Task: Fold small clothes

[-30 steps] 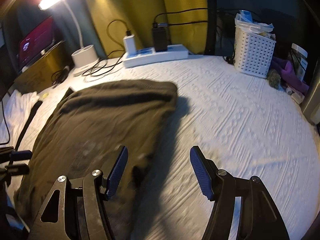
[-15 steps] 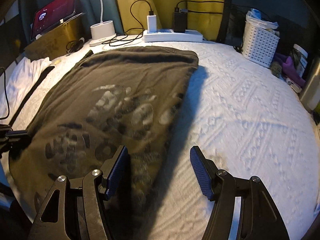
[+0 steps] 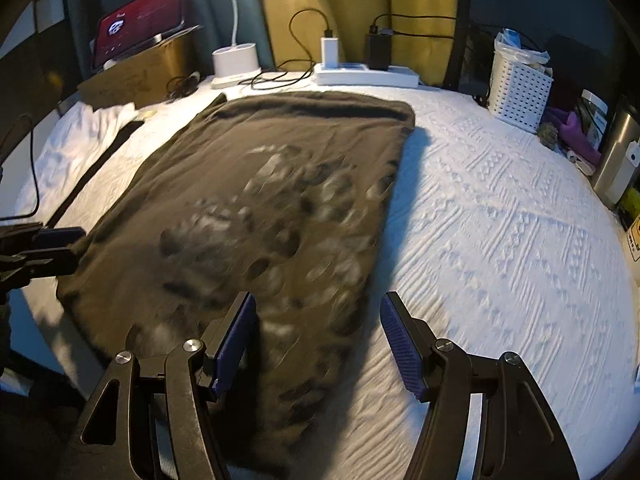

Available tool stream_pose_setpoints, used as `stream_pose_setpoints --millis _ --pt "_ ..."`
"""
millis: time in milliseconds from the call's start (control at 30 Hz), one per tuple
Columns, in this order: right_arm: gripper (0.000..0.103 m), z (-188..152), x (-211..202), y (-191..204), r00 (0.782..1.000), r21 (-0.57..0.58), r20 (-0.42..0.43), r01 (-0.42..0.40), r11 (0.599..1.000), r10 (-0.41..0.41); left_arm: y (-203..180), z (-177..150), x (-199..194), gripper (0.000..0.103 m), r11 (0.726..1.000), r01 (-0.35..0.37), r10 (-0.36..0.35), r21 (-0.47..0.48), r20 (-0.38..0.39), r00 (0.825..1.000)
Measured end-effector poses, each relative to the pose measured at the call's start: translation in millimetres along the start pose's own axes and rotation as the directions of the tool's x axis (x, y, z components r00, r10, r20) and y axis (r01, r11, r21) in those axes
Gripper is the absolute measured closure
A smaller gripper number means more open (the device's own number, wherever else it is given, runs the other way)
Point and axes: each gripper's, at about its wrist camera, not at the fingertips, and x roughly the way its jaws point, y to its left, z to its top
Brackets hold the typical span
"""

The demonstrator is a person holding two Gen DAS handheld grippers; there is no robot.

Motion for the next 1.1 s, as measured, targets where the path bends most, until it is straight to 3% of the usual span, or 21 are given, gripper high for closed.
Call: stream_pose_setpoints --millis 467,833,1100 --pt "0.036 -35.4 -11.1 8.3 0.998 0.010 0.035 0.042 0.999 -0.043 1.6 -27.5 -1.4 0.056 0.997 -0.055 0.052 0.058 0.041 0.998" --pt "0.036 -45.5 -19.0 7.9 0.998 0.018 0.045 0.043 0.999 -0.043 -3.5 -32.0 -3.3 0.056 0.992 -0.088 0.086 0.095 0.031 0.996" --pt "0.036 -50.2 -23.0 7.4 0.998 0.032 0.051 0.043 0.999 -0.045 -1.9 -33.3 -10.7 0.056 0.995 -0.066 0.067 0.076 -0.012 0.998"
